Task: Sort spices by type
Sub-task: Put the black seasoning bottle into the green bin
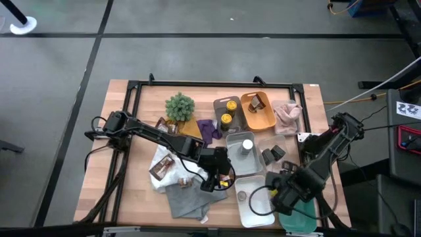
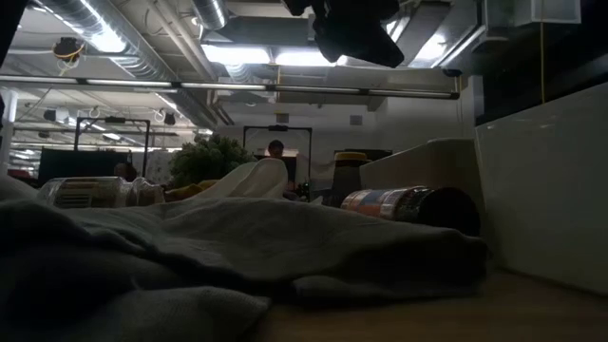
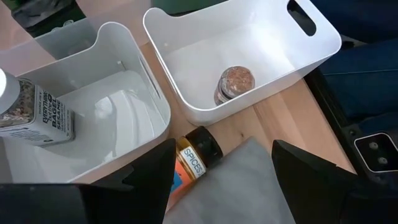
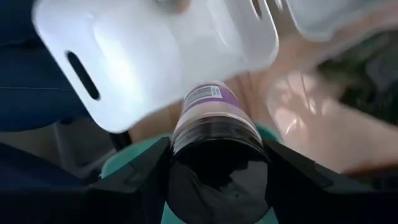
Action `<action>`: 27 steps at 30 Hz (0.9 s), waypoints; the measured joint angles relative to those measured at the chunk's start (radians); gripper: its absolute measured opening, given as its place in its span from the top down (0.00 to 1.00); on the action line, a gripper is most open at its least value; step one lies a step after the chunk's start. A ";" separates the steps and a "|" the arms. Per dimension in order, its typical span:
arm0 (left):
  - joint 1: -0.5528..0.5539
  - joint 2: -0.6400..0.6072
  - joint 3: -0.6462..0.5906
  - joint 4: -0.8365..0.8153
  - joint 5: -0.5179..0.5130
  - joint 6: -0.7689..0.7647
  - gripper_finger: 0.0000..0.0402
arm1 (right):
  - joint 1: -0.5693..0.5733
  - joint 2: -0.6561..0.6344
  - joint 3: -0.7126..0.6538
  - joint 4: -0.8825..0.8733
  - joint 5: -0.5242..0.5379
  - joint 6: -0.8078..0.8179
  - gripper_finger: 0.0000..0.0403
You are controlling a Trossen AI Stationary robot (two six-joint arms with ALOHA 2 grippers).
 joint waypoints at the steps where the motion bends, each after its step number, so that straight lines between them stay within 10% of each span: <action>1: 0.000 0.000 0.000 0.000 0.000 0.000 0.38 | 0.015 0.000 0.000 -0.018 -0.002 0.032 0.46; 14: 0.000 0.000 0.000 0.002 0.000 -0.008 0.38 | 0.313 -0.001 -0.093 -0.028 0.030 0.590 0.46; 27: 0.000 0.000 0.000 0.002 0.000 -0.034 0.38 | 0.381 -0.001 -0.269 0.185 0.032 0.703 0.46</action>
